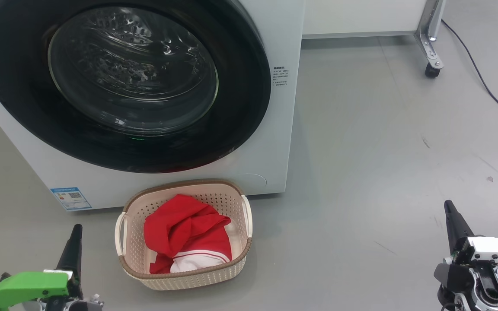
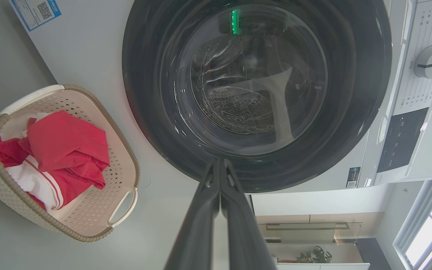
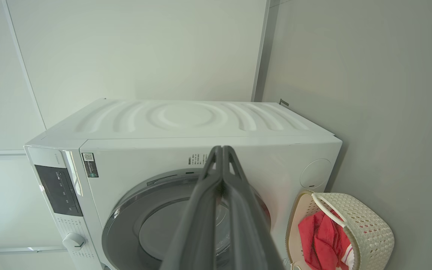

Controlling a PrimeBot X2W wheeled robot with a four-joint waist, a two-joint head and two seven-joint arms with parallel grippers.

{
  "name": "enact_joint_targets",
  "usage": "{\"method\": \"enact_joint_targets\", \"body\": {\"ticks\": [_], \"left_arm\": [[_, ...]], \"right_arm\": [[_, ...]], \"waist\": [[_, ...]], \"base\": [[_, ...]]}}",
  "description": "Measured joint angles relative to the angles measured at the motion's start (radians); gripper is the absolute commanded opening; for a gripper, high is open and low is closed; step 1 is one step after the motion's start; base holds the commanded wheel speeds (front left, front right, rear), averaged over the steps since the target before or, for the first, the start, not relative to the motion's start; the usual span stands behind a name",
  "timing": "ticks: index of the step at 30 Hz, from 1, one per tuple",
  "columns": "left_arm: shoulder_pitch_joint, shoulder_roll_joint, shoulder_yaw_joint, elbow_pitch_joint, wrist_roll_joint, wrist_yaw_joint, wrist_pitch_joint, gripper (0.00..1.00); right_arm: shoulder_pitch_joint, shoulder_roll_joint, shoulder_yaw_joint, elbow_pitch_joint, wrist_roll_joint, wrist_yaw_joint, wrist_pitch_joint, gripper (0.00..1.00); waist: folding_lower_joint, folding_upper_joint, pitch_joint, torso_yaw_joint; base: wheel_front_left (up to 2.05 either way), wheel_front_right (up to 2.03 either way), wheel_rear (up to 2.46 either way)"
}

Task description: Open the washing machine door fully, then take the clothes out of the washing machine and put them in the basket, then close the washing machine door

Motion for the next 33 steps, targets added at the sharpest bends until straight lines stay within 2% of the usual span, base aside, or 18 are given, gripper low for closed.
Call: {"method": "enact_joint_targets", "body": {"ticks": [33], "left_arm": [[-0.006, -0.001, 0.007, 0.003, 0.0, 0.0, 0.004, 0.0]], "right_arm": [[0.0, 0.005, -0.004, 0.001, 0.0, 0.0, 0.0, 0.0]], "waist": [[0.0, 0.0, 0.0, 0.0]], "base": [[0.0, 0.0, 0.0]]}}
